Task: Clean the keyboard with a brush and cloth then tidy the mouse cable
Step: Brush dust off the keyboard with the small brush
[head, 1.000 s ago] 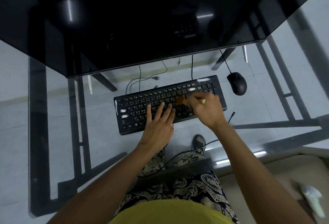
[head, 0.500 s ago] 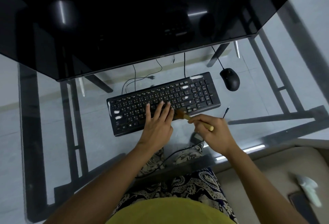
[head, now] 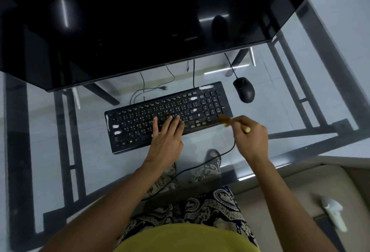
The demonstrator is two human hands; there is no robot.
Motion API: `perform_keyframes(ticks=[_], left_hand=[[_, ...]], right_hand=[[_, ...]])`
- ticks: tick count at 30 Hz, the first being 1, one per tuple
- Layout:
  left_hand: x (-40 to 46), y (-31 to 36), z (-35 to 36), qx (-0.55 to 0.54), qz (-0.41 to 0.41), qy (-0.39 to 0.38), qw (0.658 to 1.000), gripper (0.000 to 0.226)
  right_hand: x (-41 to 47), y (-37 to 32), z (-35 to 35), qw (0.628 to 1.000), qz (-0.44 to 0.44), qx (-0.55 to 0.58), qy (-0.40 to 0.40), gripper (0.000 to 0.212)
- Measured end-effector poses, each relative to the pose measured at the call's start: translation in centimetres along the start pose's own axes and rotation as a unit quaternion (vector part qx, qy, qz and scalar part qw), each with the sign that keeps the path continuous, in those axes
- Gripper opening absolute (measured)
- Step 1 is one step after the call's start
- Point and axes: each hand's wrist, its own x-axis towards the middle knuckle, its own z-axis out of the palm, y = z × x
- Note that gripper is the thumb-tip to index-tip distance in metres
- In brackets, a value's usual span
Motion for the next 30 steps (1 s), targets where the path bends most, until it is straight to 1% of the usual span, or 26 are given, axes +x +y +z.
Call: perform_keyframes(ticks=[1,2,3,4,5,7,8,9,10,11,12,13,15,16,17,18,19,20,21,23,24,25,26,27,28,30], left_hand=[[0.1,0.2,0.0,0.000,-0.007,0.003,1.000,0.051],[0.2,0.5,0.1,-0.001,-0.017,0.003,1.000,0.052],[0.3,0.9,0.0,-0.003,-0.028,0.002,1.000,0.053],[0.4,1.3,0.0,-0.005,-0.040,0.000,0.999,0.055],[0.5,1.8,0.0,-0.007,-0.052,-0.004,0.999,0.056],[0.6,2.7,-0.2,-0.010,-0.081,-0.019,0.997,0.059],[0.6,3.2,-0.3,-0.012,-0.097,-0.028,0.995,0.060],[0.6,3.8,-0.3,-0.011,-0.111,-0.037,0.993,0.061],[0.7,4.3,-0.4,-0.008,-0.124,-0.044,0.991,0.062],[0.9,4.8,-0.5,-0.006,-0.134,-0.051,0.990,0.063],[1.0,5.1,-0.5,-0.002,-0.142,-0.055,0.988,0.065],[1.1,5.7,-0.6,0.002,-0.154,-0.057,0.986,0.066],[1.4,6.6,-0.7,0.005,-0.169,-0.078,0.983,0.068],[1.6,7.1,-0.7,0.003,-0.180,-0.081,0.980,0.069],[1.8,7.7,-0.6,0.005,-0.194,-0.080,0.978,0.070],[2.0,8.2,-0.6,0.010,-0.204,-0.081,0.976,0.070],[2.1,8.7,-0.6,0.011,-0.213,-0.085,0.973,0.071],[2.2,9.0,-0.5,0.009,-0.221,-0.088,0.971,0.072],[2.2,9.4,-0.5,0.007,-0.229,-0.091,0.969,0.073],[2.1,9.7,-0.5,0.004,-0.236,-0.094,0.967,0.074],[2.0,9.8,-0.4,0.000,-0.240,-0.091,0.967,0.075],[2.0,9.9,-0.4,-0.006,-0.240,-0.089,0.967,0.075],[2.0,9.8,-0.2,-0.011,-0.238,-0.086,0.967,0.076],[1.9,9.8,-0.1,-0.013,-0.237,-0.083,0.968,0.076],[1.8,9.7,0.1,-0.012,-0.236,-0.081,0.968,0.076],[1.8,9.6,0.4,-0.011,-0.241,-0.079,0.967,0.076]], right_hand=[[0.1,-0.5,-0.2,0.998,-0.045,0.005,-0.040,0.025],[0.0,-0.9,-0.1,0.991,-0.084,0.014,-0.100,0.025],[0.1,-1.0,-0.2,0.983,-0.106,0.015,-0.147,0.025],[0.7,-0.6,-0.6,0.983,-0.101,0.009,-0.153,0.023],[1.7,0.1,-1.0,0.989,-0.081,0.005,-0.121,0.022],[3.3,1.4,-2.1,0.998,-0.047,-0.030,-0.018,0.021],[3.8,1.8,-2.5,0.998,-0.056,-0.041,-0.004,0.021],[3.9,1.9,-2.7,0.995,-0.085,-0.044,-0.027,0.020],[3.8,1.9,-2.7,0.989,-0.120,-0.043,-0.075,0.018],[3.6,1.8,-2.8,0.981,-0.140,-0.048,-0.123,0.017],[3.7,2.0,-3.0,0.979,-0.137,-0.053,-0.141,0.016],[4.4,2.5,-3.4,0.983,-0.122,-0.056,-0.127,0.017],[5.7,3.1,-4.0,0.995,-0.078,-0.054,-0.039,0.021],[6.1,3.2,-4.2,0.996,-0.082,-0.030,-0.031,0.024],[6.2,3.1,-4.3,0.992,-0.108,0.005,-0.071,0.026],[6.1,2.8,-4.2,0.980,-0.134,0.038,-0.141,0.027],[6.0,2.6,-4.1,0.966,-0.149,0.043,-0.205,0.025],[6.3,2.6,-4.0,0.961,-0.158,0.020,-0.225,0.023],[6.8,2.8,-4.0,0.965,-0.165,-0.010,-0.203,0.022],[7.9,3.0,-4.4,0.979,-0.167,-0.046,-0.106,0.021],[8.2,3.1,-4.7,0.978,-0.173,-0.034,-0.111,0.021],[8.4,3.0,-4.8,0.971,-0.174,-0.013,-0.164,0.021],[8.3,2.8,-4.9,0.958,-0.161,-0.004,-0.235,0.022],[8.4,2.7,-4.9,0.950,-0.145,-0.008,-0.277,0.023],[8.6,2.7,-4.8,0.953,-0.132,-0.007,-0.273,0.024],[9.3,2.6,-5.0,0.971,-0.142,0.001,-0.190,0.024]])
